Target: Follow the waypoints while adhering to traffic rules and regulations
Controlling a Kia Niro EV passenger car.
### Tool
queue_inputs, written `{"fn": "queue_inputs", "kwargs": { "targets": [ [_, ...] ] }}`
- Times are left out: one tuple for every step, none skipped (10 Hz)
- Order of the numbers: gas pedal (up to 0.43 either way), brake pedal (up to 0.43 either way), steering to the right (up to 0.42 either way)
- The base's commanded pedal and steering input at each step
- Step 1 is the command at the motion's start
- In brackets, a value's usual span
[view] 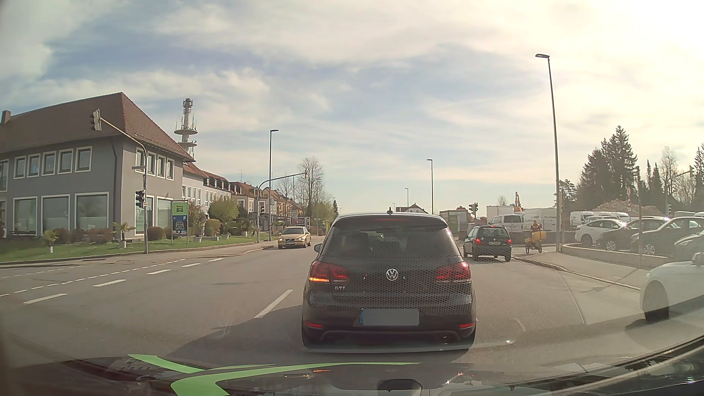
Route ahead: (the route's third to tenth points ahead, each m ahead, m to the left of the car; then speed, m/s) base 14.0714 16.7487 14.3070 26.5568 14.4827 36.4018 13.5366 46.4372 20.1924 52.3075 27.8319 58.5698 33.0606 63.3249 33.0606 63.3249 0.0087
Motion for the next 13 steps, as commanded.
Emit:
{"fn": "queue_inputs", "kwargs": {
  "targets": [
    [0.000,0.250,0.001],
    [0.000,0.250,0.002],
    [0.000,0.250,0.001],
    [0.000,0.250,0.002],
    [0.000,0.250,0.002],
    [0.000,0.250,0.002],
    [0.000,0.250,0.002],
    [0.000,0.250,0.002],
    [0.000,0.250,0.002],
    [0.000,0.250,0.002],
    [0.000,0.250,0.001],
    [0.000,0.165,0.002],
    [0.000,0.079,0.002]
  ]
}}
